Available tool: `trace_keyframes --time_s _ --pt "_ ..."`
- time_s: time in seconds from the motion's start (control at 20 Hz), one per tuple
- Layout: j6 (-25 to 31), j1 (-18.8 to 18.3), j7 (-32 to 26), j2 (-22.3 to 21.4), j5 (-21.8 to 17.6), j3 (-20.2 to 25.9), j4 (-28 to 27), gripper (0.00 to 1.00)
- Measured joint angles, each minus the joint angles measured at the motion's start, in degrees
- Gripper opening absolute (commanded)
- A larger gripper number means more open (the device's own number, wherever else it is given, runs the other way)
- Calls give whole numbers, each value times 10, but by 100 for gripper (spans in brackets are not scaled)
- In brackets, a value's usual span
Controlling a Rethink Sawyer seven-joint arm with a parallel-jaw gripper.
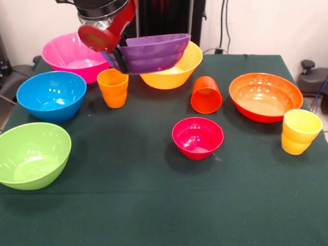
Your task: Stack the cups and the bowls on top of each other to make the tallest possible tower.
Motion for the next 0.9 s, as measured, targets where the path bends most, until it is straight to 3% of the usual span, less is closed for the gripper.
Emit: trace_keyframes --time_s 0.35,0.9 --pt "-79 18 63 2 23 -18 13 0" --pt "-133 32 127 1 24 -34 34 0"
